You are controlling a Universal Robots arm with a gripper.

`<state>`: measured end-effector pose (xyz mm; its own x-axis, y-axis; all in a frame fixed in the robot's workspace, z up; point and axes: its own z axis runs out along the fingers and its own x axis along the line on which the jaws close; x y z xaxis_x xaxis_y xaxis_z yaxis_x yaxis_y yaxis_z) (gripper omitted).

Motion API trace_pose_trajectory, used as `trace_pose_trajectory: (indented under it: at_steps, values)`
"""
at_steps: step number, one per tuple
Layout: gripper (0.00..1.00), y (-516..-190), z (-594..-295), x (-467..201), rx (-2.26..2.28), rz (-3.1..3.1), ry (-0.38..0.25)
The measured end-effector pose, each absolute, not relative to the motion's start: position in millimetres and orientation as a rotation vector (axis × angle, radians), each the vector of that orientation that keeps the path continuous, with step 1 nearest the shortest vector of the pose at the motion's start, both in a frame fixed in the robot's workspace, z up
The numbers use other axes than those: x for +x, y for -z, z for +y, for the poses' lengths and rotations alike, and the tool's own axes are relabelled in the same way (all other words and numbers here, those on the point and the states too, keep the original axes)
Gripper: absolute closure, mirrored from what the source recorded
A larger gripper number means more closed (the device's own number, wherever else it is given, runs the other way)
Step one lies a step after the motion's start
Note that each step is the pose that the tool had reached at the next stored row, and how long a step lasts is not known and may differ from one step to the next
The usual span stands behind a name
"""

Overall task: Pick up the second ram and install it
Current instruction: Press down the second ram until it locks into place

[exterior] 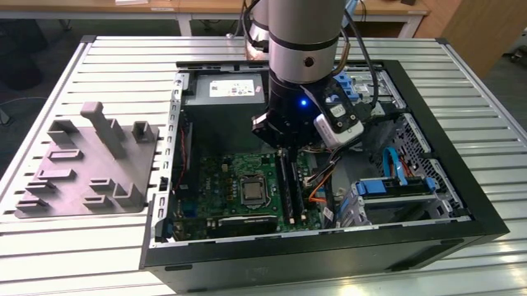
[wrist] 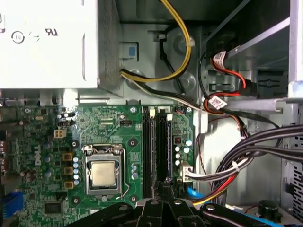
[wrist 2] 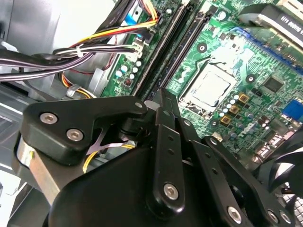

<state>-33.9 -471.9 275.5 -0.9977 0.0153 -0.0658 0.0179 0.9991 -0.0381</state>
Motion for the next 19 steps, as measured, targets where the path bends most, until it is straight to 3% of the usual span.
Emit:
trace_pose_trajectory:
  at_steps: [19]
  values:
    - [0.9,-250,-449,-33,0.025,3.074,0.059]
